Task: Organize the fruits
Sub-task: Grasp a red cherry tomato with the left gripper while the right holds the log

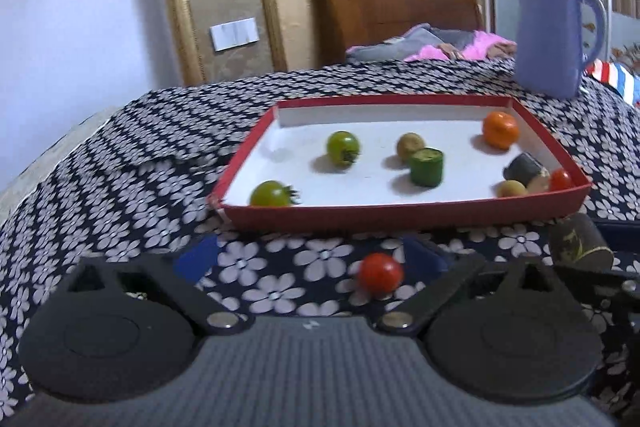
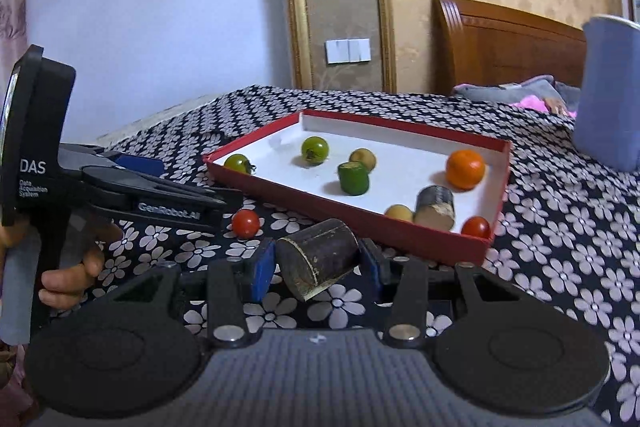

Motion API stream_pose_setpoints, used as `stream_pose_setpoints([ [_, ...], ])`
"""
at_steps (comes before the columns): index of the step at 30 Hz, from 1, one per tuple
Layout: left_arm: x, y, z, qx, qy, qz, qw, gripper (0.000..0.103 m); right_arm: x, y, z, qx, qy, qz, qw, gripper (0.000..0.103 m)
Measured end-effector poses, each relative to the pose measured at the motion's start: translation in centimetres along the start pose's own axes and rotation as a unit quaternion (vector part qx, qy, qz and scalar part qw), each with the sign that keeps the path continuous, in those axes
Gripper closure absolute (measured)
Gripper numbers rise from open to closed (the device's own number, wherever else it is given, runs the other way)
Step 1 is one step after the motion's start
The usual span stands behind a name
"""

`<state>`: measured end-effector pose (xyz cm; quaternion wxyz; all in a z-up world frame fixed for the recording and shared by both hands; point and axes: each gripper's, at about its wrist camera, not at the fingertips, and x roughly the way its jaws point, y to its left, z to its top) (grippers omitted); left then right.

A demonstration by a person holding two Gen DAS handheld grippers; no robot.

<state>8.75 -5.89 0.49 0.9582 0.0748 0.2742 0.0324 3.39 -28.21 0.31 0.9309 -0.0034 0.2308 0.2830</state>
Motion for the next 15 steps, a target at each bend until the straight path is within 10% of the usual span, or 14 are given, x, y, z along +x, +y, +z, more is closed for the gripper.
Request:
stream_pose_setpoints([
  [15, 2.8, -1.9, -0.9, 0.010, 0.047, -0.025, 0.9985, 0.030, -0.2, 0.0, -0.7, 0.010, -0.004, 0.007, 1.000, 0.059],
])
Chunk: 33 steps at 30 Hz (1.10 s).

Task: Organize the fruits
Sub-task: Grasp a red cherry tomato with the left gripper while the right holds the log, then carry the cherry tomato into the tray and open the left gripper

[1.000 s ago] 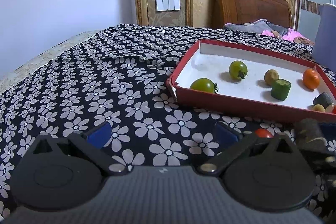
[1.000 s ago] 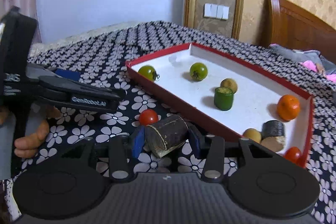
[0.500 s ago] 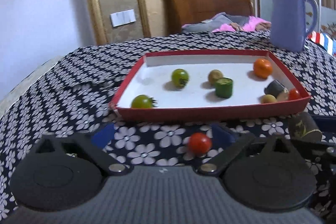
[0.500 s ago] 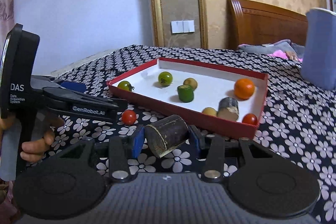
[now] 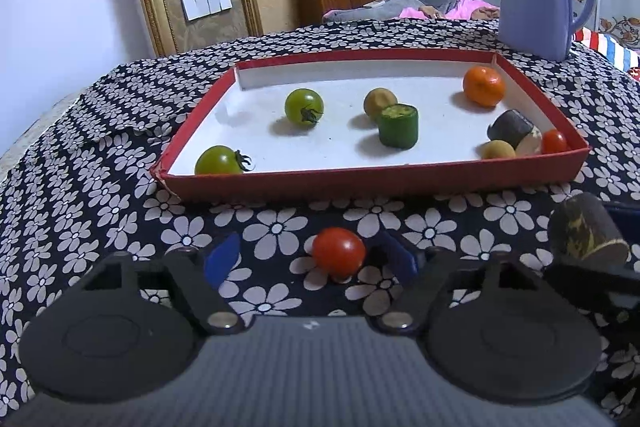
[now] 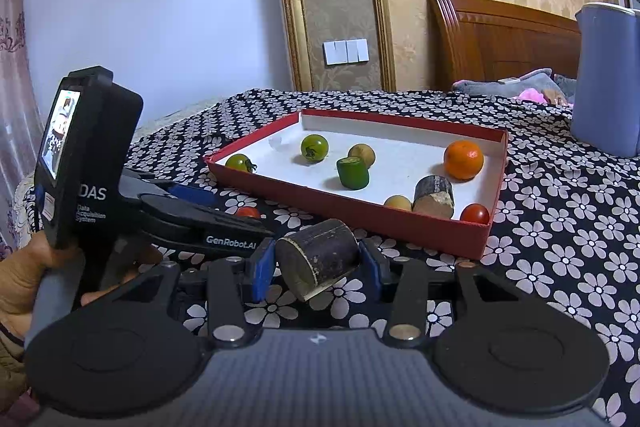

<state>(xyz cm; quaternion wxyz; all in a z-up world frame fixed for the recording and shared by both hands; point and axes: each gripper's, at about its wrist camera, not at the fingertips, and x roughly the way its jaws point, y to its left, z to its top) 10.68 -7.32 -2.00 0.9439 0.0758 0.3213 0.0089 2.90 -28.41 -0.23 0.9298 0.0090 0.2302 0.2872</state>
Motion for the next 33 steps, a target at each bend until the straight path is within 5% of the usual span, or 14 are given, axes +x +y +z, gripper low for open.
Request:
stream_pose_setpoints([
  [9, -0.6, -0.8, 0.1, -0.001, 0.002, -0.028, 0.9996, 0.079, -0.2, -0.3, -0.1, 0.007, -0.001, 0.000, 1.000, 0.059],
  [21, -1.9, 0.6, 1.2, -0.013, -0.013, -0.019, 0.9996, 0.079, -0.8, -0.5, 0.0, 0.015, -0.009, 0.003, 1.000, 0.059],
  [33, -3.1, 4.8, 8.5, -0.051, -0.063, 0.032, 0.9962, 0.079, -0.8, -0.5, -0.2, 0.021, -0.011, 0.010, 1.000, 0.059],
])
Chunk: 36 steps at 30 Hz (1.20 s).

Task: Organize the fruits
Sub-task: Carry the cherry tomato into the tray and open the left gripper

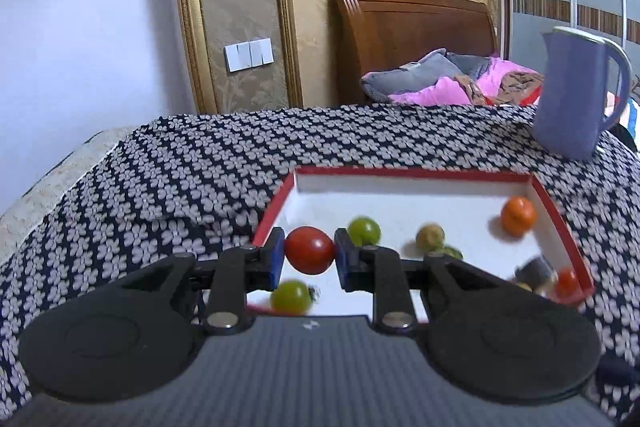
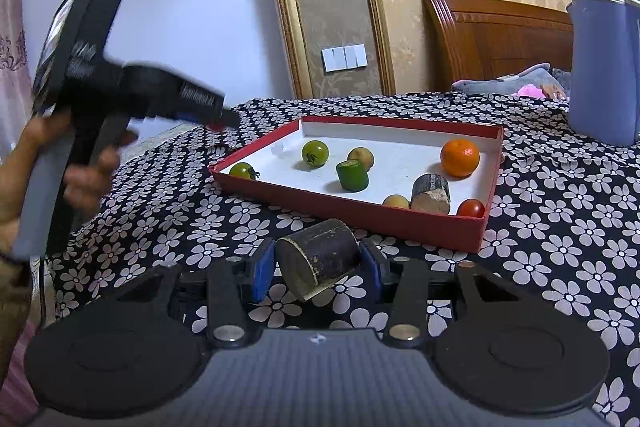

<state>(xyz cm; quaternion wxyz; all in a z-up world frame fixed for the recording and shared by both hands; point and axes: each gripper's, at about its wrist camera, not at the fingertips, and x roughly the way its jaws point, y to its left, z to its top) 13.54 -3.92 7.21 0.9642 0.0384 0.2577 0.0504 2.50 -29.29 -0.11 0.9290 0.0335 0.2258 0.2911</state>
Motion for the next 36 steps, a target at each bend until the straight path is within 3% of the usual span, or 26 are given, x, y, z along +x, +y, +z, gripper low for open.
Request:
stream_pose_setpoints([
  [4, 1.4, -0.7, 1.6, 0.013, -0.001, 0.014, 0.9998, 0.079, -0.1, -0.1, 0.1, 0.005, -0.002, 0.004, 1.000, 0.059],
  [13, 5.2, -4.0, 1.9, 0.068, 0.006, 0.051, 0.9964, 0.079, -0.5, -0.4, 0.1, 0.010, -0.005, 0.003, 1.000, 0.059],
  [21, 9.5, -6.2, 1.6, 0.090, 0.027, 0.062, 0.9936, 0.079, -0.7, -0.9, 0.1, 0.014, -0.007, -0.002, 1.000, 0.059],
  [25, 11.2, -6.5, 1.4, 0.078, 0.050, 0.053, 0.9943, 0.077, -0.8, -1.0, 0.2, 0.017, -0.008, -0.004, 1.000, 0.059],
  [27, 11.5, -6.5, 1.1, 0.073, 0.056, 0.056, 0.9942, 0.073, -0.9, -1.1, 0.2, 0.019, -0.009, -0.004, 1.000, 0.059],
  [29, 10.9, -6.5, 0.8, 0.080, 0.045, 0.067, 0.9935, 0.048, -0.9, -1.2, 0.2, 0.020, -0.010, -0.005, 1.000, 0.059],
  [30, 10.5, -6.4, 0.6, 0.083, 0.035, 0.072, 0.9933, 0.044, -0.9, -1.2, 0.2, 0.021, -0.010, -0.005, 1.000, 0.059],
  [36, 8.2, -5.4, 0.3, 0.073, 0.021, 0.066, 0.9949, 0.039, -0.5, -0.9, 0.1, 0.022, -0.007, -0.003, 1.000, 0.059],
])
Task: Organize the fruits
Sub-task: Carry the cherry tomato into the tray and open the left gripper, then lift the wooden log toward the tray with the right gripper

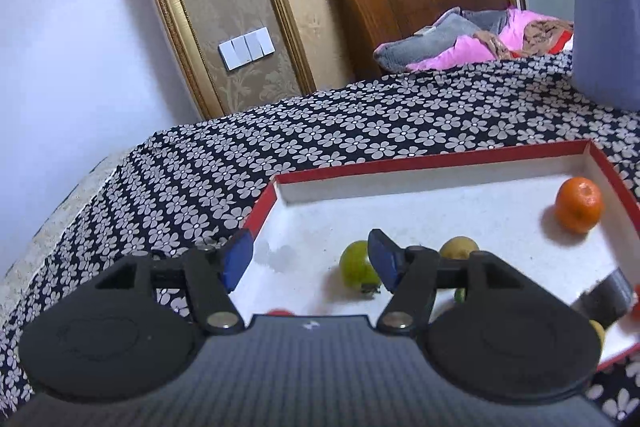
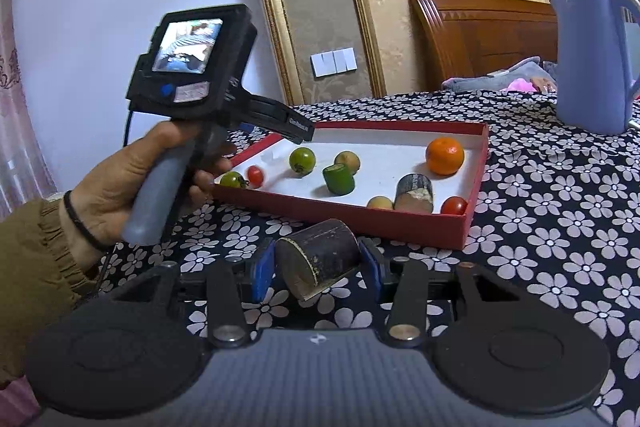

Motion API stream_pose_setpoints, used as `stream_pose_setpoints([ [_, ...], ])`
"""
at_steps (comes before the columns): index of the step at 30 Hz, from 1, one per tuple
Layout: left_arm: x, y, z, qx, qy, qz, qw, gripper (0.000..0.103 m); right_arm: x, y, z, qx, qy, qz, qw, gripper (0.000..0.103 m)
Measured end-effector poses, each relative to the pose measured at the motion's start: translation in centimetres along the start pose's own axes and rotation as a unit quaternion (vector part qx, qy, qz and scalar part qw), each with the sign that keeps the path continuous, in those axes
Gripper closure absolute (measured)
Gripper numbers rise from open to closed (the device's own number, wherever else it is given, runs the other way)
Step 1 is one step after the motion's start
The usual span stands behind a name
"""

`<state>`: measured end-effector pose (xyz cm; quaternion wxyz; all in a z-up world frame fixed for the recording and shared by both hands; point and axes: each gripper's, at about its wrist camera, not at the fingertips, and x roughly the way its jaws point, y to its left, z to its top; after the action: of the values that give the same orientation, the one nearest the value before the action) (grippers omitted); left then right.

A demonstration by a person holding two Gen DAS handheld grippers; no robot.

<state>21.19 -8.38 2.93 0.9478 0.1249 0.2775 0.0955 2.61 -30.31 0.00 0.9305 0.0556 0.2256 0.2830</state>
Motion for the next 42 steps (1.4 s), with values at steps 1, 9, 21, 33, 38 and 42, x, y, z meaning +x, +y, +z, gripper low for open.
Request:
stream_pose_setpoints([
  [1, -0.4, 0.2, -0.1, -0.002, -0.001, 0.000, 1.0000, 0.036, 0.1, 0.2, 0.0, -0.002, 0.000, 0.001, 1.000, 0.059],
  [9, -3.6, 2.0, -2.2, -0.025, -0.012, -0.010, 0.9996, 0.025, 0.2, 0.9, 0.3, -0.006, -0.001, 0.003, 1.000, 0.059],
  [21, -6.5, 4.5, -8.3, -0.070, -0.005, -0.020, 0.9974, 0.011, 0.5, 1.9, 0.9, -0.015, -0.006, 0.001, 1.000, 0.059],
  [33, -6.0, 5.2, -10.8, -0.092, 0.016, -0.046, 0.9945, 0.003, 0.9, 3.0, 2.4, -0.022, -0.021, -0.020, 0.999, 0.059],
  [38, -5.8, 5.6, -11.0, -0.104, 0.023, -0.051, 0.9930, 0.002, 1.5, 3.1, 2.9, -0.024, -0.023, -0.025, 0.999, 0.059],
  [42, -5.6, 5.9, -11.0, -0.115, 0.029, -0.057, 0.9913, 0.002, 1.8, 3.3, 3.2, -0.029, -0.024, -0.030, 0.999, 0.059],
])
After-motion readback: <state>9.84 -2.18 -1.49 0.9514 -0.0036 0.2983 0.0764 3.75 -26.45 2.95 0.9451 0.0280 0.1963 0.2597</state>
